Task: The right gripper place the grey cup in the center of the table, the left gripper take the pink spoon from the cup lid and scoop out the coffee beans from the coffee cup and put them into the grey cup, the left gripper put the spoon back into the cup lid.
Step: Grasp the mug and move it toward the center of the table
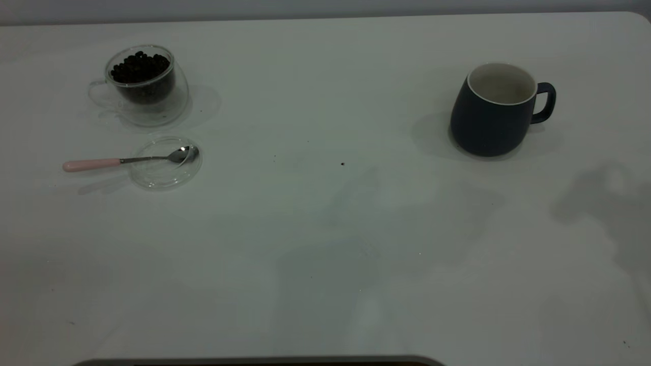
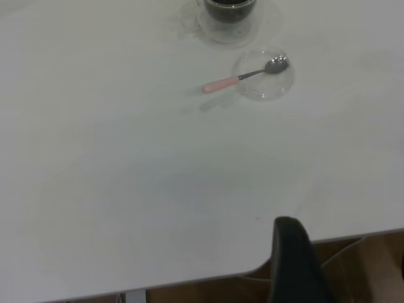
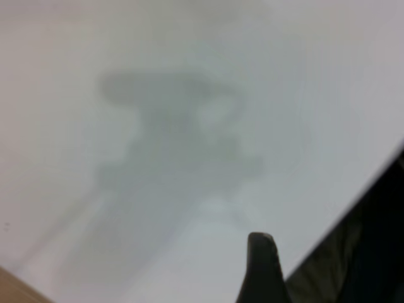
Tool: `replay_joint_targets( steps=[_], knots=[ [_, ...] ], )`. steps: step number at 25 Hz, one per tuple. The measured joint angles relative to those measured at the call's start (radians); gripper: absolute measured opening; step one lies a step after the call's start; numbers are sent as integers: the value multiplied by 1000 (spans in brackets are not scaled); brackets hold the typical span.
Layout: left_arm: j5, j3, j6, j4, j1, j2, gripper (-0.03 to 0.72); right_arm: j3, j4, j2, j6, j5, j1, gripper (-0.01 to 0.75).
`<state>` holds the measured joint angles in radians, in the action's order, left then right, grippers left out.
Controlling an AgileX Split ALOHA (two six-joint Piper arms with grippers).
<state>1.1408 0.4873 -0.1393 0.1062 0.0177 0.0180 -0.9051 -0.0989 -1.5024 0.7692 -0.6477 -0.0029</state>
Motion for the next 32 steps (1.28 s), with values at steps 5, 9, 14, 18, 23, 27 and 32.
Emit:
replay_joint_targets(
  steps=[5, 9, 14, 18, 23, 27, 32],
  knots=[
    [0, 0, 0, 0, 0, 0, 461, -7, 50, -163, 182, 165, 0, 588],
    [0, 0, 0, 0, 0, 0, 461, -10, 54, -281, 228, 303, 10, 588],
    [0, 0, 1, 0, 0, 0, 461, -111, 54, -449, 254, 323, 50, 588],
    [0, 0, 1, 0, 0, 0, 461, -247, 54, -581, 259, 256, 70, 588],
    [0, 0, 1, 0, 0, 0, 461, -370, 54, -690, 294, 215, 87, 588],
    [0, 0, 2, 0, 0, 0, 461, -450, 54, -760, 311, 213, 104, 588],
    [0, 0, 3, 0, 0, 0, 461, -503, 54, -815, 332, 206, 124, 588]
  ],
)
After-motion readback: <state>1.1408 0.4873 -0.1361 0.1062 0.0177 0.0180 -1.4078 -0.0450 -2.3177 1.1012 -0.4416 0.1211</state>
